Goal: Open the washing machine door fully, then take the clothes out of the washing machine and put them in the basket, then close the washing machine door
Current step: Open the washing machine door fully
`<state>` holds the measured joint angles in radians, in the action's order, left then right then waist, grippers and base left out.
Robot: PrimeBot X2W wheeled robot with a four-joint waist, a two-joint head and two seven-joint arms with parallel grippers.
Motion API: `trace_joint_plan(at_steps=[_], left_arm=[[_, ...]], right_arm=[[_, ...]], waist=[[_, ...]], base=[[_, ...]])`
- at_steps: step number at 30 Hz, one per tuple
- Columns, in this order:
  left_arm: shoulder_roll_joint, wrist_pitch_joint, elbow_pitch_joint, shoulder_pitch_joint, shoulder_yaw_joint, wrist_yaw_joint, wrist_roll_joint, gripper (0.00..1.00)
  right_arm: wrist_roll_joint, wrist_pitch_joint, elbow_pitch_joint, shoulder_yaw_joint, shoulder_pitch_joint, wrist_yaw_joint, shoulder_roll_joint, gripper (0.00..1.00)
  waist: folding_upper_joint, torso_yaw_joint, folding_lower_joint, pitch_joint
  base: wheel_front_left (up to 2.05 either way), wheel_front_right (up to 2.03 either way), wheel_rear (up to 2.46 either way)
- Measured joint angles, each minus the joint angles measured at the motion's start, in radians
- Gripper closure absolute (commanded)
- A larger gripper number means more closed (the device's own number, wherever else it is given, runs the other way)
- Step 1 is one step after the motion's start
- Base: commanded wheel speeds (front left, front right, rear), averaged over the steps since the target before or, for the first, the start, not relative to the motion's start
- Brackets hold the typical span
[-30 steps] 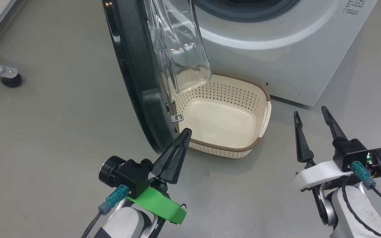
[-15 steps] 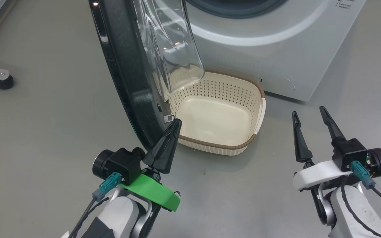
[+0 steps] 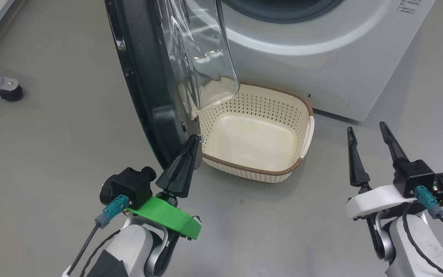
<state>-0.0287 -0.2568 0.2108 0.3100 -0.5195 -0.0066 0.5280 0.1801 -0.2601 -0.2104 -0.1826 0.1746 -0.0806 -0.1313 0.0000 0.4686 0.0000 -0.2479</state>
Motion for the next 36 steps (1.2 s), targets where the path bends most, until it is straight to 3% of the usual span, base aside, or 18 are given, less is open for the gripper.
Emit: trace_joint_plan(at_steps=[10,19,36], left_arm=[[0.006,0.0,0.032,-0.014,0.135,0.056,0.006,1.0],[0.006,0.0,0.053,-0.027,0.259,0.072,-0.011,1.0],[-0.053,0.0,0.131,-0.015,0.548,0.102,0.006,1.0]], right_arm=[[-0.007,0.0,-0.001,0.006,-0.003,0.009,0.008,0.0],[-0.007,0.0,-0.002,0.003,-0.004,0.02,0.015,0.0],[-0.021,0.0,-0.003,0.016,-0.004,0.035,0.029,0.0]], waist=[[0.0,0.026,0.0,0.019],[0.0,0.023,0.0,0.023],[0.0,-0.031,0.0,-0.014]], base=[[0.0,0.0,0.0],[0.0,0.0,0.0],[0.0,0.0,0.0]])
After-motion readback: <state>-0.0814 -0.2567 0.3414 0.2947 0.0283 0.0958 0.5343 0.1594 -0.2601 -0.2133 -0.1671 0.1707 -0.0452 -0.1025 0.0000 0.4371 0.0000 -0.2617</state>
